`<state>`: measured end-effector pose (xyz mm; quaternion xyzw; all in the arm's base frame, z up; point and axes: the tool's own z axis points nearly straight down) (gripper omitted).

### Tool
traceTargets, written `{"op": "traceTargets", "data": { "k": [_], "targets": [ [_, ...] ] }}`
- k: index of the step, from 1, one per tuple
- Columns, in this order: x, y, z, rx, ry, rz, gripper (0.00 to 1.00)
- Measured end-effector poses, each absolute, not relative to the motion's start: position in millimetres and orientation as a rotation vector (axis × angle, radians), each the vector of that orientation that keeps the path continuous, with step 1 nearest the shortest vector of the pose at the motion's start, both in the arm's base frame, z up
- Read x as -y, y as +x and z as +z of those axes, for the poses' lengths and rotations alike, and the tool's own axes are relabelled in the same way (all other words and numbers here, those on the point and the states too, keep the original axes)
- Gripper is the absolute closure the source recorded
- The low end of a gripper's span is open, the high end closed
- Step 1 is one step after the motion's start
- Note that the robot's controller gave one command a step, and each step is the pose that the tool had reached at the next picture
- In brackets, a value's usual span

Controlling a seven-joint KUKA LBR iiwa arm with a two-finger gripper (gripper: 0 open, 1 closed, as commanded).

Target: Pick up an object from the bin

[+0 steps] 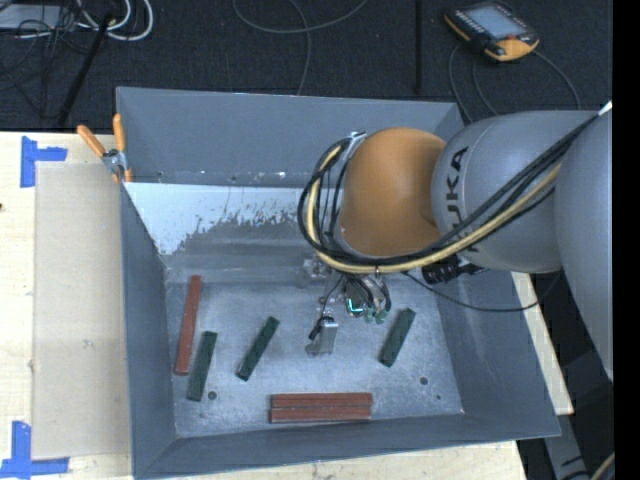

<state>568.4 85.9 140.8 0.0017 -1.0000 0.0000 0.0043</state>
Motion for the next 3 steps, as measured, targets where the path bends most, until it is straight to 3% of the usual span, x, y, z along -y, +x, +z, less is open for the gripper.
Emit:
{"op": "traceTargets", "data": {
  "k": [1, 2, 3],
  "targets": [
    [-85.5, 570.3, 145.1, 3.140, 0.002, -0.001, 0.00],
    [-123.6, 573.6, 104.2, 3.136, 0.292, 0.002, 0.00],
    [-147.3, 565.1, 94.0, 3.105, 0.452, -0.001, 0.00]
  ]
}}
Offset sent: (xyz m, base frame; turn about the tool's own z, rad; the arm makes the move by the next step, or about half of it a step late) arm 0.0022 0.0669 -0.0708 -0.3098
